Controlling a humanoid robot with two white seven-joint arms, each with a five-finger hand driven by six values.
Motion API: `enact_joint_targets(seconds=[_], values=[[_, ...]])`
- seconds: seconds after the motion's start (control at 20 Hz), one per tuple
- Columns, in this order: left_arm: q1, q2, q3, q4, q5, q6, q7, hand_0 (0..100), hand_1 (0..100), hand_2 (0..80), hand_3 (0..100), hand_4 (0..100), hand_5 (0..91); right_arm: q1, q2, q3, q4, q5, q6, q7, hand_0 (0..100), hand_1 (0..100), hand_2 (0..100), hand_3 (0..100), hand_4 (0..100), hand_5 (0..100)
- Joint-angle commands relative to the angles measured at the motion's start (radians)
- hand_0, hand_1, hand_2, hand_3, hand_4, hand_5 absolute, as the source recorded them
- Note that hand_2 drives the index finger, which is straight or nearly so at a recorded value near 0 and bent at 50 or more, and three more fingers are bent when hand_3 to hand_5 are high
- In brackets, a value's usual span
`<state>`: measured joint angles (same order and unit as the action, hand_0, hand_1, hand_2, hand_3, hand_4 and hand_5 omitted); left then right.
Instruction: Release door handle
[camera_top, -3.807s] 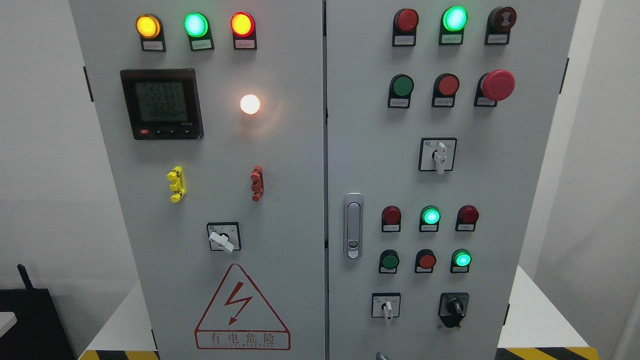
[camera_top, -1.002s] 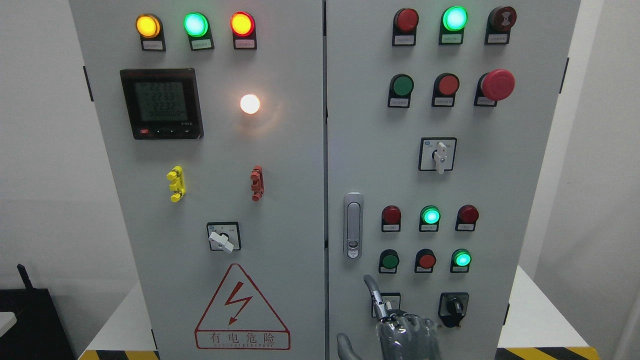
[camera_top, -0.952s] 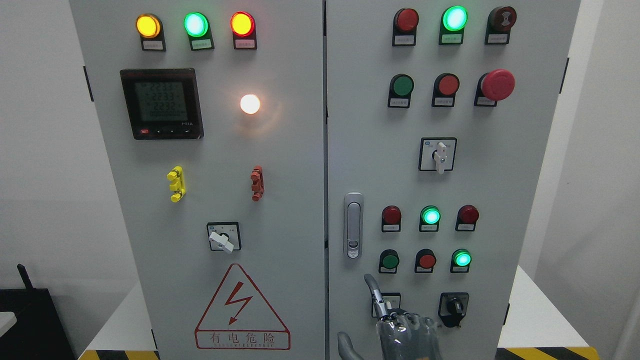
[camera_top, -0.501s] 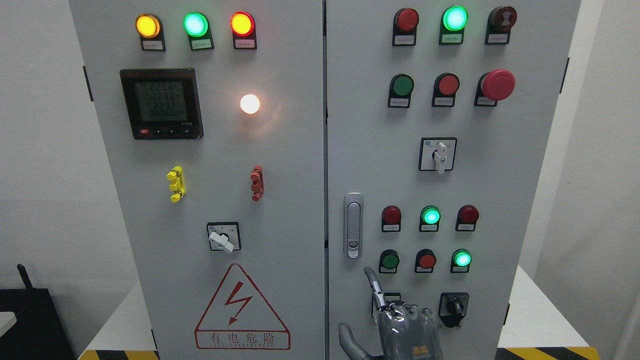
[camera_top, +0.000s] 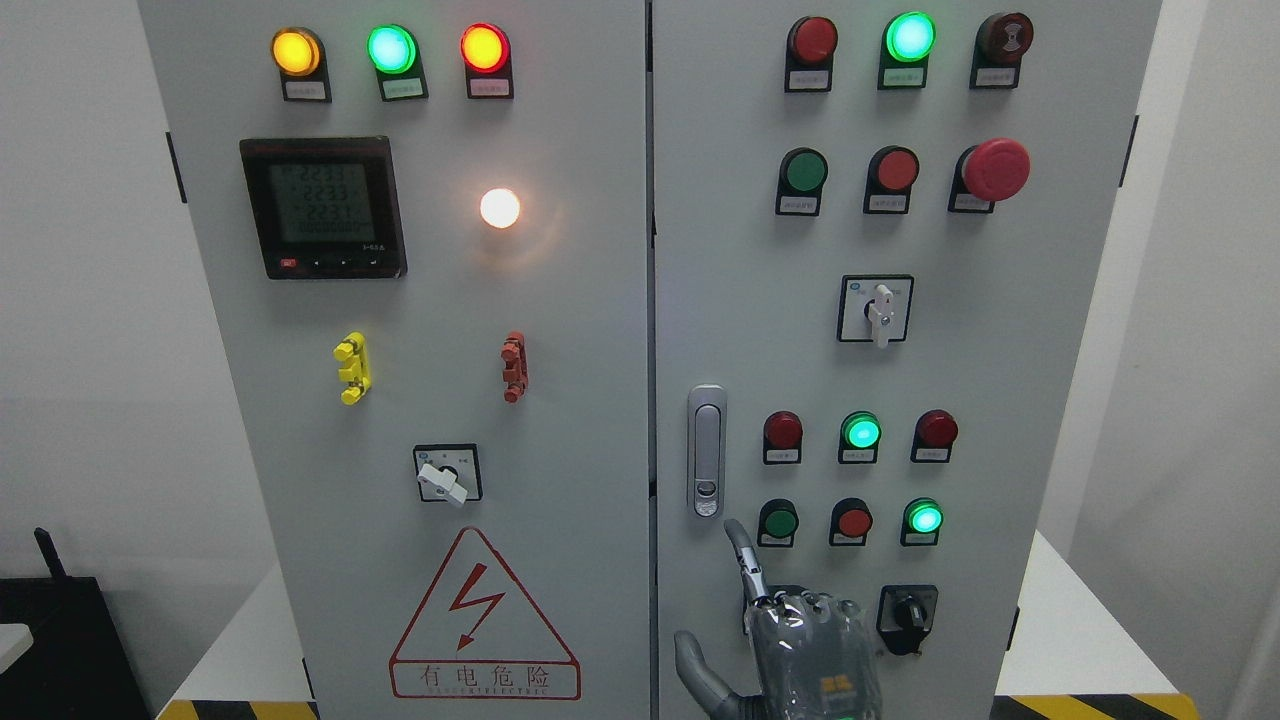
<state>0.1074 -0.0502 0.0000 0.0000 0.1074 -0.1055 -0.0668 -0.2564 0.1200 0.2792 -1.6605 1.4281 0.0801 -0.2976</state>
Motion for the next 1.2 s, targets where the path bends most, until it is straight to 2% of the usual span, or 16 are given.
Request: enact_joint_targets(seconds=[0.0, 0.3, 1.15], values=[[0.000, 0.001, -0.014, 0.020, 0.000, 0.000, -0.001, 12, 39, 0.0, 0, 0, 0.0, -0.010, 0.000, 0.000, 0.010, 0.002, 0.000, 0.003, 31, 24, 0, 100, 100, 98], [0.000, 0.000, -0.014, 0.020, 0.000, 0.000, -0.001, 12, 39, 0.0, 0, 0, 0.0, -0.023, 0.000, 0.000, 0.025, 0.002, -0.002, 0.028, 31, 24, 0, 100, 100, 98], [0.000, 0.000, -0.014, 0.020, 0.000, 0.000, -0.001, 12, 39, 0.0, 0, 0, 0.0, -0.053, 0.000, 0.009, 0.034, 0.002, -0.005, 0.029, 31, 24, 0, 100, 100, 98]])
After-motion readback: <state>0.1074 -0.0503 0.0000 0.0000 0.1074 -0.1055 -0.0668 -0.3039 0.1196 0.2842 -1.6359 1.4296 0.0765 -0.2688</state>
